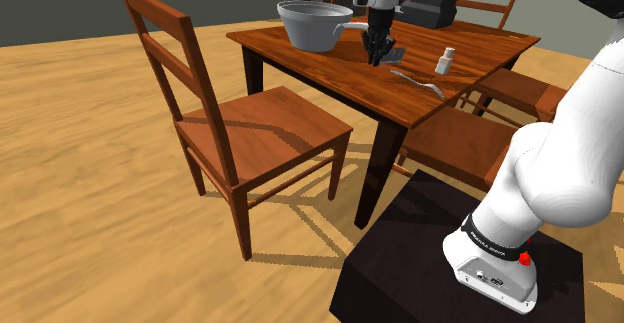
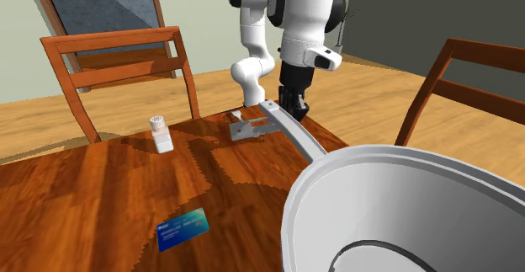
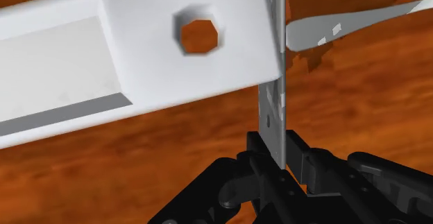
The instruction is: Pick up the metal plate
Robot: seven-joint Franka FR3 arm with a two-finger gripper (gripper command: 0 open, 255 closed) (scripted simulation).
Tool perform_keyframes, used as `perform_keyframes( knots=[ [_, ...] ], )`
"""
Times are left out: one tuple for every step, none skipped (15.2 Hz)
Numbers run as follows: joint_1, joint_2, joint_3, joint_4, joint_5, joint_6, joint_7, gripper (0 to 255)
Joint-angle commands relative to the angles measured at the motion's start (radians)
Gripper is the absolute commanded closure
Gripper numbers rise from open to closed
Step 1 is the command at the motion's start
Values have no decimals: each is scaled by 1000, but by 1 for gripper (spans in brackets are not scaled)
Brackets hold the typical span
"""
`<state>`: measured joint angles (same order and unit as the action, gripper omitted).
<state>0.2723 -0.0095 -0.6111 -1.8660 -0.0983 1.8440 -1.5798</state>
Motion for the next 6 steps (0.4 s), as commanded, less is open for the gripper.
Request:
perform_keyframes(
  knots=[
    [2,-9,2,16,-4,-24,3,255],
    [2,-10,2,29,-5,-38,2,255],
    [2,-10,3,42,-5,-51,2,255],
    [3,-11,3,55,-5,-64,1,255],
    [3,-11,3,57,-5,-66,1,255],
    [3,-11,3,57,-5,-66,1,255]
  ],
)
